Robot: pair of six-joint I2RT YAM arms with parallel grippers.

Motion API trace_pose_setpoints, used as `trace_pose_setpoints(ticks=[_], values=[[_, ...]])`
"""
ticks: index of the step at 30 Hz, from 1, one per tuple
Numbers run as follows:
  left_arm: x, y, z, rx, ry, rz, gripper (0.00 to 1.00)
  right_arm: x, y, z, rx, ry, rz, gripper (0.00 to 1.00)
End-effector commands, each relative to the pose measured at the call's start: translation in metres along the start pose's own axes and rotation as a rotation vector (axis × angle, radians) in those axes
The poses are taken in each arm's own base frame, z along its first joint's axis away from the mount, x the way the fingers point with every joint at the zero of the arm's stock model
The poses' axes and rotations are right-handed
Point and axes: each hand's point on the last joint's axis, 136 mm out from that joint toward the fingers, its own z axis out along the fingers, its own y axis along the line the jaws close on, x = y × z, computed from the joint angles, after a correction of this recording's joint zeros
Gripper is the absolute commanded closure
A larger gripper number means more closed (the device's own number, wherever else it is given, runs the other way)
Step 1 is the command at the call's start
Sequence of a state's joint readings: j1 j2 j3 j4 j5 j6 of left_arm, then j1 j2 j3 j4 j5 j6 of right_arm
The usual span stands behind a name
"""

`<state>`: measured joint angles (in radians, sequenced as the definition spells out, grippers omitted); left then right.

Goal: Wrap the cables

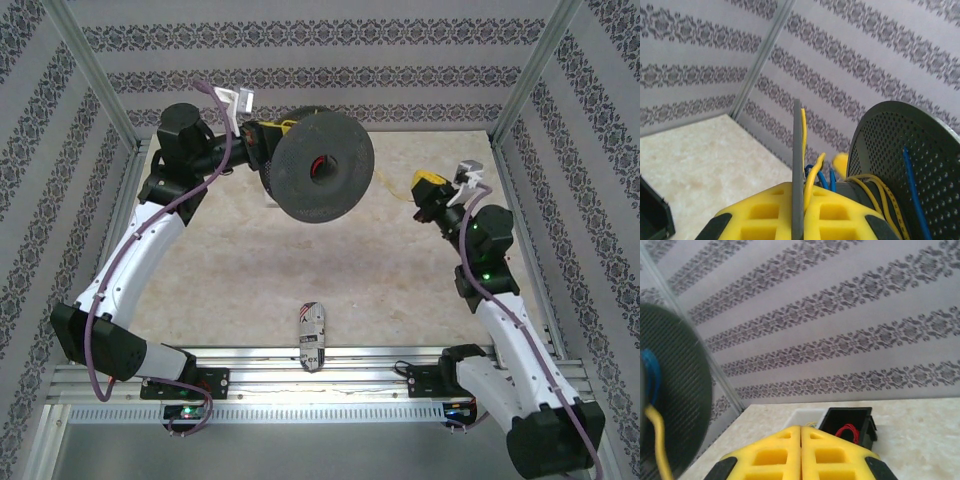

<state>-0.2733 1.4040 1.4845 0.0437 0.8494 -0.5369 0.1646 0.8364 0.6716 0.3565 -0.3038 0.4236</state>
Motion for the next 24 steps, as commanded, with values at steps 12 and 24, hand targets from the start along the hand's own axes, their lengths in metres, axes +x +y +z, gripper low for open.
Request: trace_pose_setpoints(ticks=[12,24], values=[[-0.076,0.025,-0.017,-0.128,-0.347,-0.083,1.0,0.037,0.059,-0.006,0.009,0.084,-0.328,1.0],[-0.069,0.071,-0.018,-0.343,-0.355,-0.172,1.0,0.058,0.13,0.017,-0.161,0.143,-0.482,1.0]])
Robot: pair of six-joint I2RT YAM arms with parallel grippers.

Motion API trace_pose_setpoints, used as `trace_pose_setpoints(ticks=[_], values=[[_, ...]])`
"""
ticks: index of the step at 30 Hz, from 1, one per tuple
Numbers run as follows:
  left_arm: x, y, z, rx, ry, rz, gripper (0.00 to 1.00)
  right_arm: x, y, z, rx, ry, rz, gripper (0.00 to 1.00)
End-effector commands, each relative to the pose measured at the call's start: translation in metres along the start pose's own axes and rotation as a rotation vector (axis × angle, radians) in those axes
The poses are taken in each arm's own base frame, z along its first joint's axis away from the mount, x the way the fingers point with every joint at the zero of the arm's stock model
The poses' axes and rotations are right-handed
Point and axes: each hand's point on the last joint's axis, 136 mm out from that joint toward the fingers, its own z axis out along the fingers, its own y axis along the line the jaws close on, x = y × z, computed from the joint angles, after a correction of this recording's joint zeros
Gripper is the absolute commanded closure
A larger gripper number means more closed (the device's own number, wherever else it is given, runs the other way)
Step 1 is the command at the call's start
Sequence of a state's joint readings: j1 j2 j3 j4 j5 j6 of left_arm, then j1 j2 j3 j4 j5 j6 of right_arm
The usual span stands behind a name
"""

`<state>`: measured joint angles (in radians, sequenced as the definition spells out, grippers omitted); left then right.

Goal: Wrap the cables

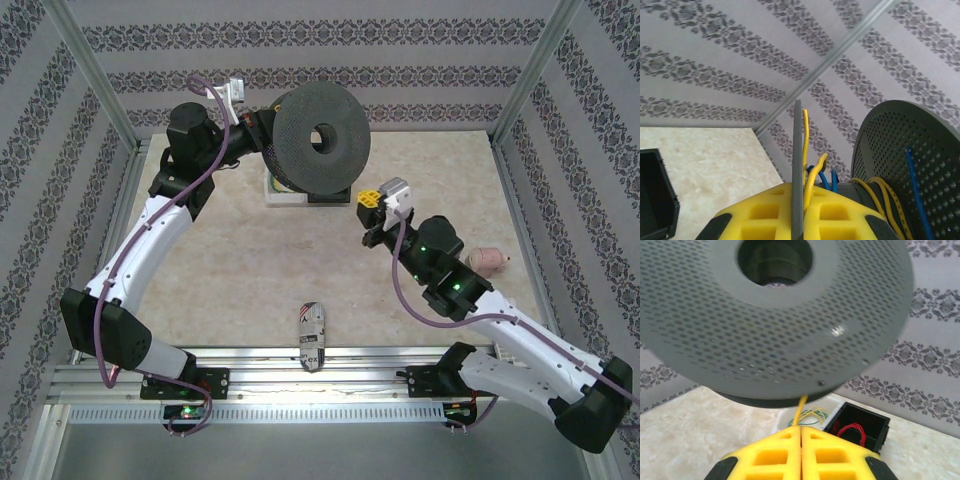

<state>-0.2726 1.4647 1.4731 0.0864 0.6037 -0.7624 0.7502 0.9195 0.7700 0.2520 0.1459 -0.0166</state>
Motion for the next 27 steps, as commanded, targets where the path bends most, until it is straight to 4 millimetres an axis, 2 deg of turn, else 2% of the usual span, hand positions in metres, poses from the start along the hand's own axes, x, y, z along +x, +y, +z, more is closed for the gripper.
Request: trace_pose_setpoints(ticks=[1,7,17,23,27], values=[[-0.063,0.006,-0.018,-0.134,-0.24,0.056,1.0,-0.003,0.024,0.006,-0.061,0.031,-0.096,1.0],[-0.043,0.026,-0.007,-0.31,-0.176,0.131,1.0,-0.017,0.058,0.027,-0.154,0.023,-0.142,1.0],[0.005,0.036,0.031,-0.512,0.059,0.322,1.0,-0.053,0.106,0.066,-0.269,-0.026,-0.226,1.0],[0.029,0.033,0.047,-0.568,0.168,0.442,1.0,-0.072,0.113,0.086,-0.255,-0.056,-0.307,1.0],[0.044,0.03,0.054,-0.566,0.235,0.492,1.0,-0.087,0.107,0.094,-0.222,-0.081,-0.358,1.0]])
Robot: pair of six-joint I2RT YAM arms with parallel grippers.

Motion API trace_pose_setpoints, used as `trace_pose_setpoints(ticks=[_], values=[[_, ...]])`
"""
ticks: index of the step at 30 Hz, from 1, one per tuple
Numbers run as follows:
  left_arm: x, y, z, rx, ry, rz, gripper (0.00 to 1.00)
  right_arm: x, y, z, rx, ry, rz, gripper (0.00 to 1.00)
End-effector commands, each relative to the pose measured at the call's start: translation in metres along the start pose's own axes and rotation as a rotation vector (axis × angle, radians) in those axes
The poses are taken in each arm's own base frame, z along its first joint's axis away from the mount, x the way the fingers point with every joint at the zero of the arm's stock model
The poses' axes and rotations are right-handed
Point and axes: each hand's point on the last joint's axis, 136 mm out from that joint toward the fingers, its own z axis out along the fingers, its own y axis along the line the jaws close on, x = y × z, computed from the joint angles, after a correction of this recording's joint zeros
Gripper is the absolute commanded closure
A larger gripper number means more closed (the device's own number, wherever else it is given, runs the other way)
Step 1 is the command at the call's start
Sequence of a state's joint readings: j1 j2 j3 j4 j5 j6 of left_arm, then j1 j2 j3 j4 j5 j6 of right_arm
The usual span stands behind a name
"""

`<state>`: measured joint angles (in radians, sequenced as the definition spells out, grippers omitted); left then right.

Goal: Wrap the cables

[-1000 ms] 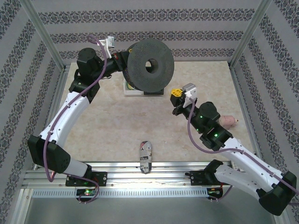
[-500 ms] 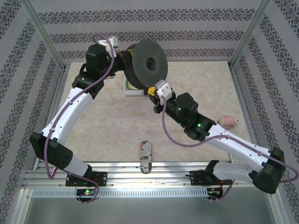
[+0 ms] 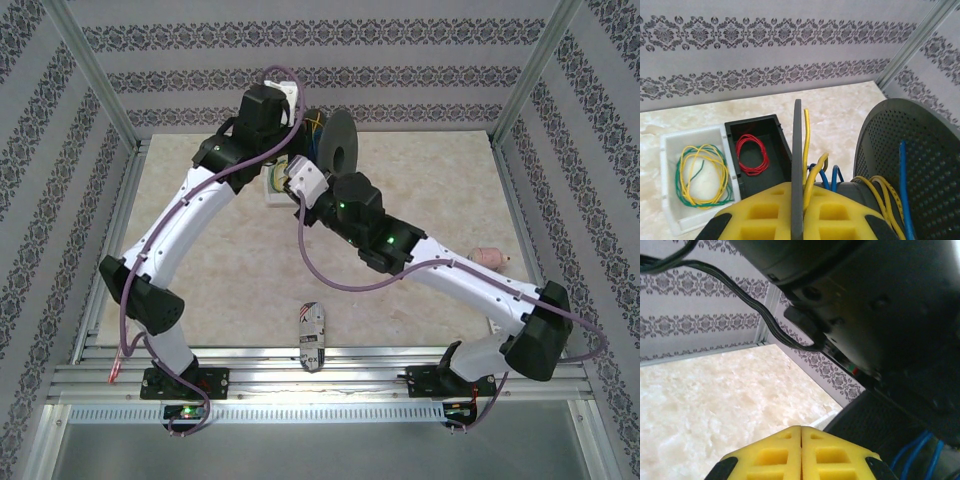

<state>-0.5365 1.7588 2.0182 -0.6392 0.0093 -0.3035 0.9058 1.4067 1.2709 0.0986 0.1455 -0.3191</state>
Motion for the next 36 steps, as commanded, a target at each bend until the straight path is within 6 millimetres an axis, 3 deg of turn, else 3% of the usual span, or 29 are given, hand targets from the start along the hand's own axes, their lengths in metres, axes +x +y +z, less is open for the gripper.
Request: trace_pose_setpoints(ticks=[1,12,17,25,31,36], values=[[-0.003,-0.003,0.004,-0.054,-0.01,0.098,1.0,-0.071,-0.006,-0.013,-0.003,-0.194,-0.053,1.0],[0.024,-0.026,0.001,-0.001,0.091,0.223,1.0,-0.086,-0.058,-0.031,0.123,-0.236,-0.068,1.0],[0.034,-0.034,0.0,0.018,0.123,0.259,1.0,-0.085,-0.085,-0.047,0.186,-0.256,-0.017,1.0],[0.043,-0.039,-0.001,0.037,0.153,0.279,1.0,-0.069,-0.139,-0.073,0.267,-0.274,0.204,1.0],[0.04,-0.045,0.0,0.063,0.141,0.248,1.0,-0.055,-0.146,-0.075,0.196,-0.256,0.359,1.0],[0.031,-0.048,-0.003,0.071,0.127,0.244,1.0,-0.05,-0.116,-0.07,0.041,-0.232,0.313,1.0]])
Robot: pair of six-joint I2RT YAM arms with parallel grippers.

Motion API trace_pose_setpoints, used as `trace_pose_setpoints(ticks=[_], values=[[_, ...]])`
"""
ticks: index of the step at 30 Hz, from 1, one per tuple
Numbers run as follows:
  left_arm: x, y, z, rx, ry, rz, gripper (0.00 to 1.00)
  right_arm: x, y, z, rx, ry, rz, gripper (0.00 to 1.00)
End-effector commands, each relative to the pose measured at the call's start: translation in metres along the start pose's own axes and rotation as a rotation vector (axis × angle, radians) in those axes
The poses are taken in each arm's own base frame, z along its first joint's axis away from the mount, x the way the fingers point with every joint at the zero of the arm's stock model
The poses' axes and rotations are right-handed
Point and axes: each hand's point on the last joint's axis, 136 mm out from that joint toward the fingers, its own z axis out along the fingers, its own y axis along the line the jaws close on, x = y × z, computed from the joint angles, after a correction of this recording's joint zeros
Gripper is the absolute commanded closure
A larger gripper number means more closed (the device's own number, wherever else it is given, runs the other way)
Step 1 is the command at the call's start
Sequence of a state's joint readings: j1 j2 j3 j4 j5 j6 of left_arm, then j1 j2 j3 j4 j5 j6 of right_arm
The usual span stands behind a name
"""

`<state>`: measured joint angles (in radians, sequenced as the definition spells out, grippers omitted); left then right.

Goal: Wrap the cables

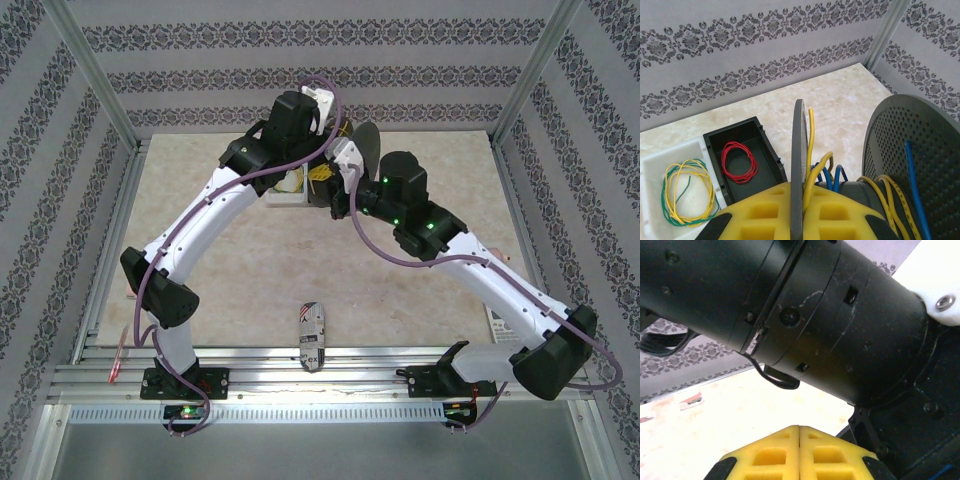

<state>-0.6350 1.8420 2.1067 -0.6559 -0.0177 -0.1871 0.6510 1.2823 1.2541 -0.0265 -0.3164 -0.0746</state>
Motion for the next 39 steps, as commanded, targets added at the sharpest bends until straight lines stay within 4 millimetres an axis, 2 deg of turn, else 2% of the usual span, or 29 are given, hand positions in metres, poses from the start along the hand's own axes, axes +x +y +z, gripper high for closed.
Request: trace_pose_setpoints(ticks=[1,4,11,21,24,30,32,35,39], values=[[0.017,-0.006,-0.019,0.021,0.104,0.083,1.0,-0.069,-0.052,-0.041,0.213,-0.229,0.01,1.0],[0.015,-0.004,-0.021,0.013,0.106,0.09,1.0,-0.064,-0.063,-0.05,0.286,-0.238,0.029,1.0],[0.022,-0.004,-0.018,0.014,0.122,0.091,1.0,-0.069,-0.11,-0.094,0.464,-0.366,0.195,1.0],[0.02,-0.011,-0.015,0.024,0.123,0.112,1.0,-0.067,-0.129,-0.092,0.529,-0.366,0.297,1.0],[0.019,-0.011,-0.015,0.022,0.124,0.116,1.0,-0.069,-0.125,-0.085,0.491,-0.355,0.288,1.0],[0.017,-0.01,-0.015,0.013,0.124,0.124,1.0,-0.085,-0.096,-0.08,0.35,-0.326,0.187,0.78],[0.018,-0.009,-0.013,0.009,0.134,0.128,1.0,-0.087,-0.091,-0.086,0.342,-0.322,0.162,0.71],[0.021,-0.01,-0.011,0.011,0.148,0.135,1.0,-0.089,-0.086,-0.1,0.357,-0.319,0.126,0.67],[0.023,-0.011,-0.012,0.023,0.154,0.141,1.0,-0.085,-0.09,-0.122,0.395,-0.305,0.105,0.61]])
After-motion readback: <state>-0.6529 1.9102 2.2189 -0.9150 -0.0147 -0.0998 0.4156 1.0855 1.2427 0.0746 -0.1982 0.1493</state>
